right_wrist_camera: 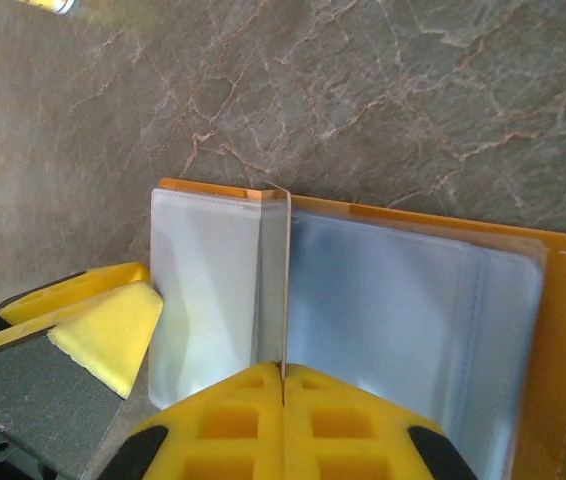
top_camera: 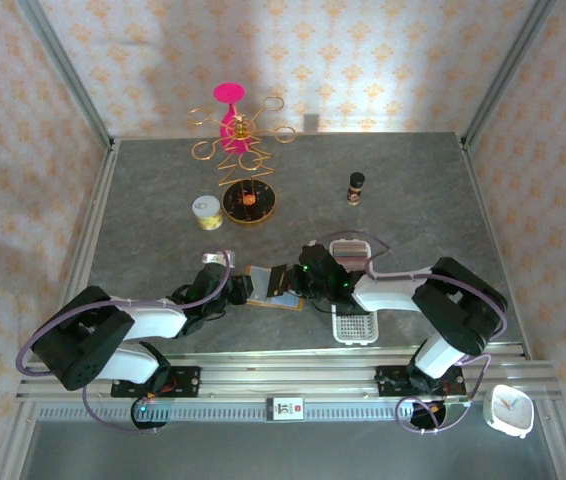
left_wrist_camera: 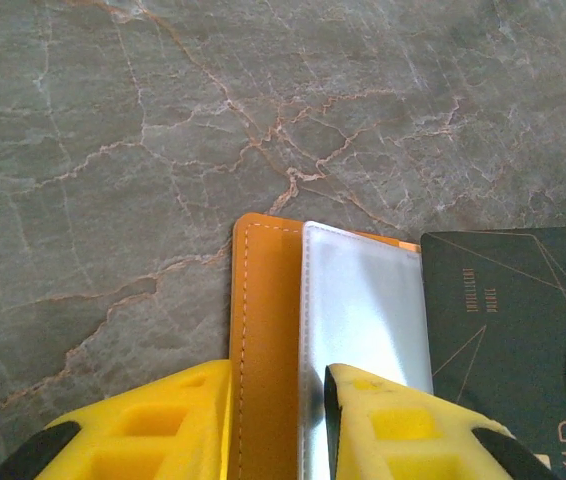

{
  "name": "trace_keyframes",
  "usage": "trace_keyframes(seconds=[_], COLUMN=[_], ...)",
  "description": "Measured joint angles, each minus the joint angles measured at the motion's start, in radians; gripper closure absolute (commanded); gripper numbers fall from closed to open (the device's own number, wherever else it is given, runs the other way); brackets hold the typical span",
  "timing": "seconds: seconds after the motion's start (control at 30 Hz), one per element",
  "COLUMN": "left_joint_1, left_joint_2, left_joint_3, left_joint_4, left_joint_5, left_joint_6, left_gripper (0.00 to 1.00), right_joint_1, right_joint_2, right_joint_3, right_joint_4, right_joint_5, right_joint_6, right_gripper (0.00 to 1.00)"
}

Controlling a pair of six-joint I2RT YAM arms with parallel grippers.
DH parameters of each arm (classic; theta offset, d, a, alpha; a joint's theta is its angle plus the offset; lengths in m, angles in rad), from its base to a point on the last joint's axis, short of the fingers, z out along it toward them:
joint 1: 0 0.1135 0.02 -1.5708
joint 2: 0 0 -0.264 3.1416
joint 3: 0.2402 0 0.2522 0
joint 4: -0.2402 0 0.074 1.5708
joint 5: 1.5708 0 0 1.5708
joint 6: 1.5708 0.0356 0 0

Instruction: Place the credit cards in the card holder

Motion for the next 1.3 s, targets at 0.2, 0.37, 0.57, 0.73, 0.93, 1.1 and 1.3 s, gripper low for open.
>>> trace_keyframes(seconds=[0.2,0.37,0.57,0.73,0.93,1.1,1.3], left_joint_1=[0.0,0.0,0.0,0.0,-0.005,-0.006,-0.006], left_joint_2=[0.002,0.002,0.002,0.002,0.002,0.003,0.003], left_joint_3=[0.002,0.002,0.006,0.008,0.008,0.008,0.009], left_joint_4=[-0.002,-0.006,-0.013,-0.014,-0.014,-0.014,-0.015], left_joint_5=[-0.001,-0.003,-0.004,-0.004,-0.005,-0.007,-0.007], left_joint_6=[0.0,0.0,0.0,0.0,0.0,0.001,0.009], left_gripper=[0.71,0.71,0.71,0.71,0.72,0.72,0.72], right_joint_1=[0.0,0.0,0.0,0.0,0.0,0.0,0.0], right_joint_2=[-0.013,-0.016,-0.016,-0.016,-0.016,-0.016,-0.013], right_joint_3=[-0.025,-0.026,-0.042,-0.053,-0.069,-0.086,-0.092], right_joint_4=[0.046,0.066,0.081,0.087,0.107,0.145,0.183], right_joint_5=[-0.011,-0.01,-0.01,-0.01,-0.011,-0.021,-0.04], right_joint_6=[0.056,0.085,0.111,0.127,0.145,0.172,0.199], right_gripper=[1.0,1.0,1.0,1.0,1.0,1.0,1.0])
